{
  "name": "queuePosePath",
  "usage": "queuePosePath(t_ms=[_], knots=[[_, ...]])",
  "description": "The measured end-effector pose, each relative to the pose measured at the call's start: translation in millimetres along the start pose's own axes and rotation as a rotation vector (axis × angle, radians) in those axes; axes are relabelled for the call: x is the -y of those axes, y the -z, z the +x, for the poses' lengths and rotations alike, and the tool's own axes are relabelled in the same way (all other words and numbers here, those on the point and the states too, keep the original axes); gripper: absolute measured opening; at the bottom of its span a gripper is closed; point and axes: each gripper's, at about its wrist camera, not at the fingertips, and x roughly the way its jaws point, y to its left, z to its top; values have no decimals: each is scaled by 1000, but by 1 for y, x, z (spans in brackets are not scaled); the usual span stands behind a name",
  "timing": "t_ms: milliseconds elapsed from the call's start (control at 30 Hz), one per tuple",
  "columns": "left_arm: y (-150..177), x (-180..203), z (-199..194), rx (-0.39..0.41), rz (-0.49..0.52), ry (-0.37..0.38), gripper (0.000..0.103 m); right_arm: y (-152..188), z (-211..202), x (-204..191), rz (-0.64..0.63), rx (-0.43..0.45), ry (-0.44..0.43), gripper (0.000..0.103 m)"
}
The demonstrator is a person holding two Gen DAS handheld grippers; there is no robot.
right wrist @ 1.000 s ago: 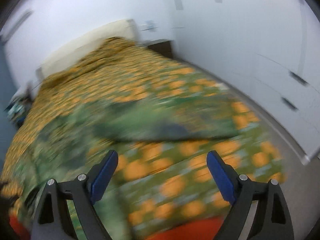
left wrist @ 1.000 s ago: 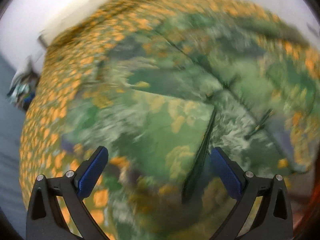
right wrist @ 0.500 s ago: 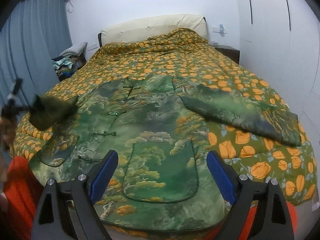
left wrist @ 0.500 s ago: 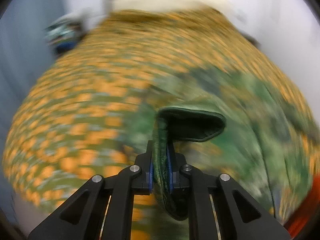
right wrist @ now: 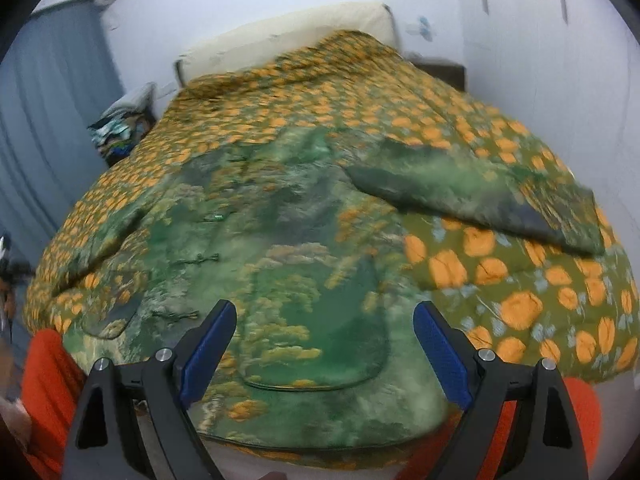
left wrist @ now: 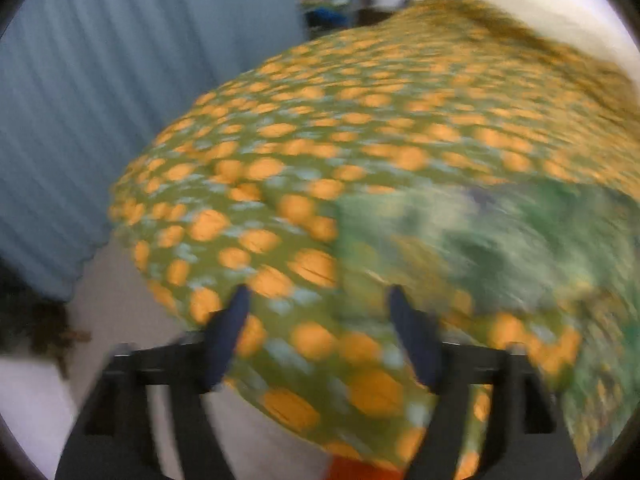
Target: Fold large clothes
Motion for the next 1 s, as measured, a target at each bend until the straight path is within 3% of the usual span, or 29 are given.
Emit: queuePosePath(t_ms=[100,200,333,400,467,500,533,567,700,900,933,1000], knots=[[41,70,-26,-82,170,299,88,-8,12,35,81,-87,21,89],[87,143,-38,-148,370,441,89,-12,40,66,143,-239,7,90],[121,204,-19,-230,497,450,88,-10,75,86,118,-384,4,90],[130,217,-2,-289,506,444,79,-8,91,83,64,-421,2,90],[133,220,6,-343,486,491,47,-1,110,79,26,-494,-26,89],[135,219,4,-338,482,500,43,2,116,77,24,-518,-36,80],[136,220,-2,-315,493,490,31,5,119,75,22,-539,-70,65],[137,221,-7,-302,507,485,15,7,118,71,12,-540,-112,35],[142,214,-28,-285,514,483,14,3,98,60,-48,-500,-50,25],[137,217,-4,-295,538,433,17,11,90,60,-65,-522,-13,25],[135,221,-4,-288,541,424,23,13,95,60,-62,-521,-4,27],[129,223,-9,-261,533,398,34,10,97,60,-43,-499,13,50]])
